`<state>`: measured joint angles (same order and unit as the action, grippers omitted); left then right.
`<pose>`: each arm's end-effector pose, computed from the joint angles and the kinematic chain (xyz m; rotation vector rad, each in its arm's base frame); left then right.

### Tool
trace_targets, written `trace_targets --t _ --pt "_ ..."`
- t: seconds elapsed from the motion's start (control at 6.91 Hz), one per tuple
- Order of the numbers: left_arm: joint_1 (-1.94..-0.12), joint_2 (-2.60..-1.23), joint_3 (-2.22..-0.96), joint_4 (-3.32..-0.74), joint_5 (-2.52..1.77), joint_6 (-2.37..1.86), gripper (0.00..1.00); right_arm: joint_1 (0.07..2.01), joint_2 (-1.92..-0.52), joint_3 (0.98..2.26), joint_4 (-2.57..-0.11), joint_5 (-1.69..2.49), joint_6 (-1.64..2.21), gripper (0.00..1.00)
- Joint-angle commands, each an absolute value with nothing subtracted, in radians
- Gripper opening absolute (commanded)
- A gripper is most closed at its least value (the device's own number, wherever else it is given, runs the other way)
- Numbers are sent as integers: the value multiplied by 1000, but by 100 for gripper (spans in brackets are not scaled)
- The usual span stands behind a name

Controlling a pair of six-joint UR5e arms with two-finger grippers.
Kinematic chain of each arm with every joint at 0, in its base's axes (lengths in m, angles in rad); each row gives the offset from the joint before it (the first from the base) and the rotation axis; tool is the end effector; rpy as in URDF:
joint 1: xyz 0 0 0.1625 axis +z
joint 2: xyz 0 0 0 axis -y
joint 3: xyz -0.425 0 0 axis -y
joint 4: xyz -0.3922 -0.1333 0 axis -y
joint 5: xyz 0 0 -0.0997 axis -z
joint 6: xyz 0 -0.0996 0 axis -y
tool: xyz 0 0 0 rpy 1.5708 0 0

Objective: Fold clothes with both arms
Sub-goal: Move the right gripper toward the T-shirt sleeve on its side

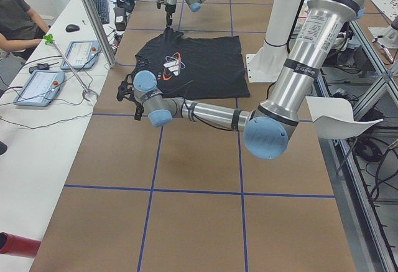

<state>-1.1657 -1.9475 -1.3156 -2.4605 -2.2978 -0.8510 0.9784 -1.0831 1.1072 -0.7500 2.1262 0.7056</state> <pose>0.1991 -0.6345 0.4652 0.3886 1.0962 -0.0272 -0.3354 -0.6430 0.5101 0.3395 -0.9111 -0.1304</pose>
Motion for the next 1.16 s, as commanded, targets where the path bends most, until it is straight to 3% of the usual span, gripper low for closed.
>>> trace_targets --t 0.0,0.14,1.01 --pt "-1166 -1945 -1319 -2461 -2298 -851 100 977 -1080 1104 -750 2126 706 5" --pt "-1166 -1945 -1318 -2461 -2298 -851 100 977 -1075 1106 -750 2128 706 0" --pt "-1167 -1941 -1318 -2461 -2298 -848 100 1011 -947 1157 -752 2329 803 0"
